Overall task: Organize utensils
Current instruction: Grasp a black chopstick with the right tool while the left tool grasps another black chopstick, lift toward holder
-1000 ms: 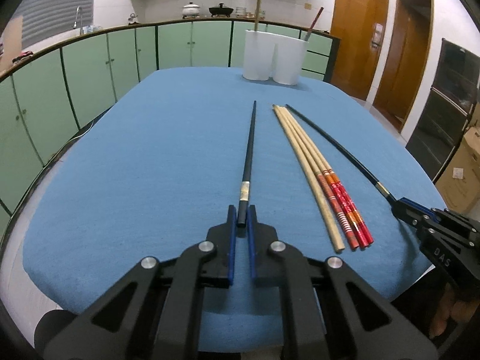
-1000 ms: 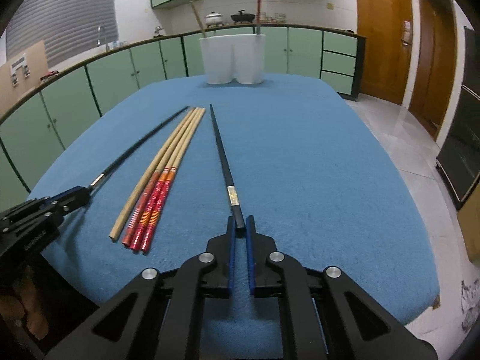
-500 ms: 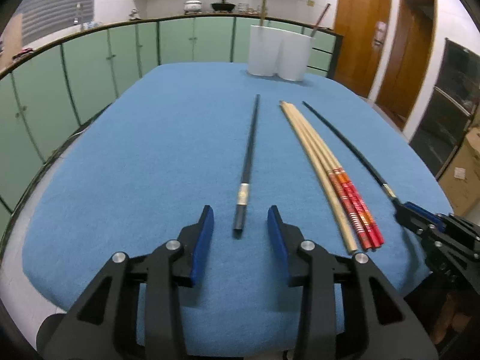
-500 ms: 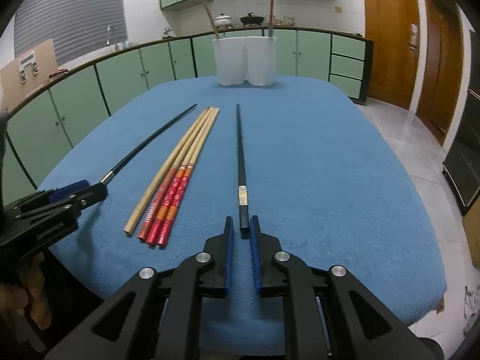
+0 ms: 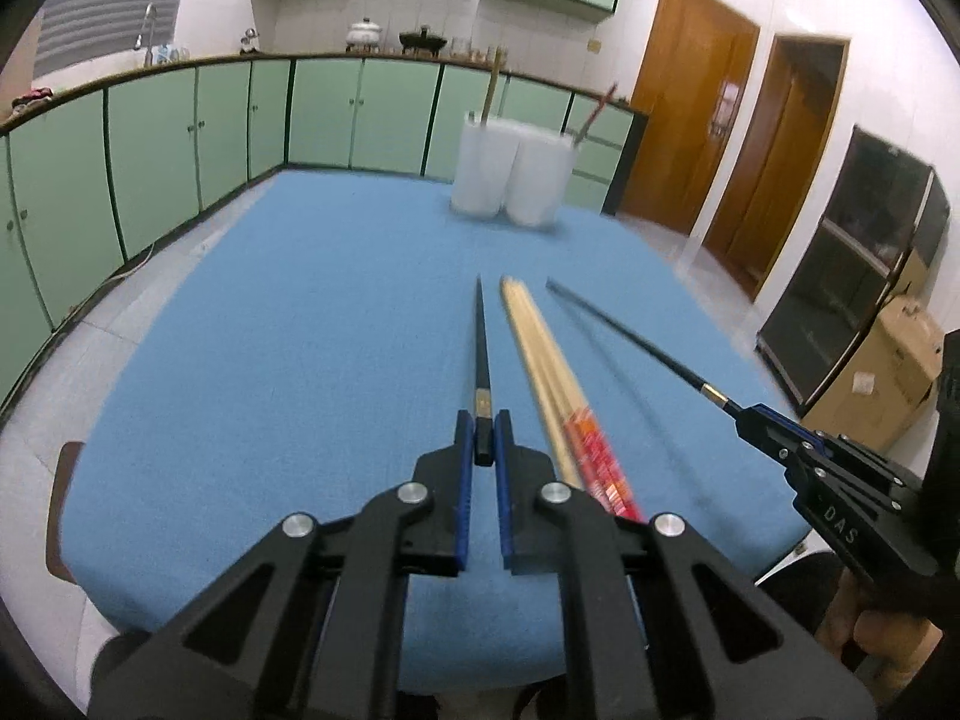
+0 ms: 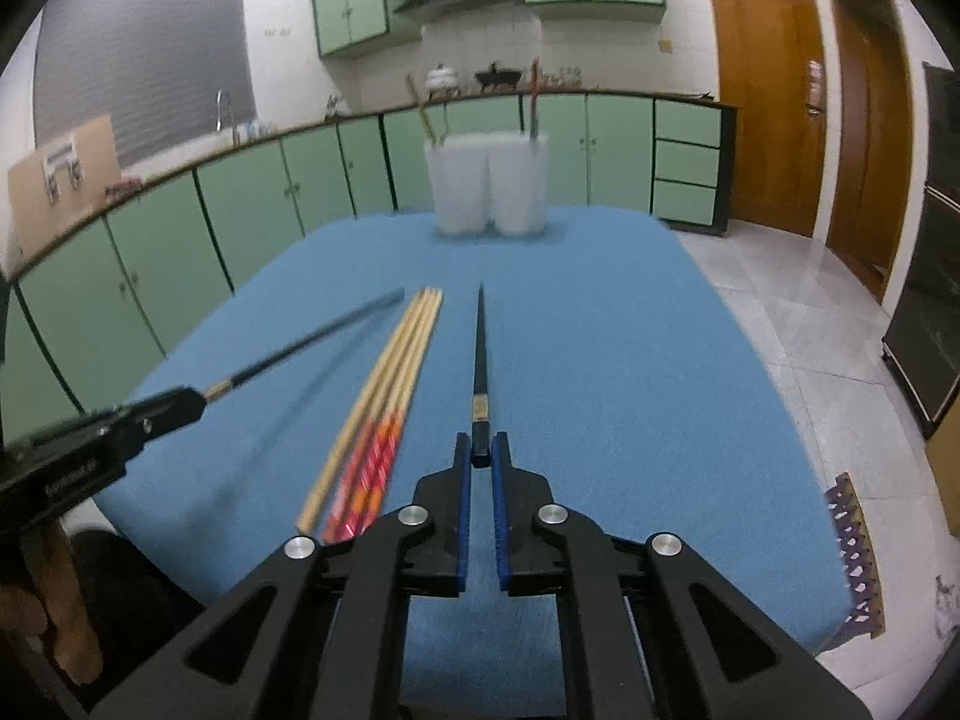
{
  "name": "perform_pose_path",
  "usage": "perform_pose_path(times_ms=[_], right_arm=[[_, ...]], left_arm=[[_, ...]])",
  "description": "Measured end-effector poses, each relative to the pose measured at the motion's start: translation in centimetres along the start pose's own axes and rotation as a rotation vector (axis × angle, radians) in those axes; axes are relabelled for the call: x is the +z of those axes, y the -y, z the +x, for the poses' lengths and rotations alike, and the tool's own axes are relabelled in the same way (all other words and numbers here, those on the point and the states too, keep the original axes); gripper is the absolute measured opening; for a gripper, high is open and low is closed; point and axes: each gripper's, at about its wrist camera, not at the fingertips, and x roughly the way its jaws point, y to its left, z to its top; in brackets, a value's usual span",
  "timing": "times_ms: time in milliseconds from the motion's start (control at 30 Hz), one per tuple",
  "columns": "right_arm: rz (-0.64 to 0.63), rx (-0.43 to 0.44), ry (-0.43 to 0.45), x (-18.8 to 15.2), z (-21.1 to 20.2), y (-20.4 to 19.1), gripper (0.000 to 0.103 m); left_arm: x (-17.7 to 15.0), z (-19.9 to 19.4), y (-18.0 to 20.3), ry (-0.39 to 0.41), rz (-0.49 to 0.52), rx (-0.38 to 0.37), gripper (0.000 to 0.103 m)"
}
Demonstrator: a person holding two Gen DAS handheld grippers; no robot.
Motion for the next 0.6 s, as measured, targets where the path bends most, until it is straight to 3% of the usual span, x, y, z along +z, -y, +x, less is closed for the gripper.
perform_pose_path(times_ms=[300,600], right_arm=[[-0.07,0.008,0.061,7.9,-3.1,-0.5,0.006],[-0.152,0.021,-0.051,15.9,-0.9,-0.2,0.006]], left_arm=[[5.9,-4.4,1.2,0.122,0.053,-0.005,0.006],[13.0,-3.8,2.0,0.118,0.104,-0.041,0.006]])
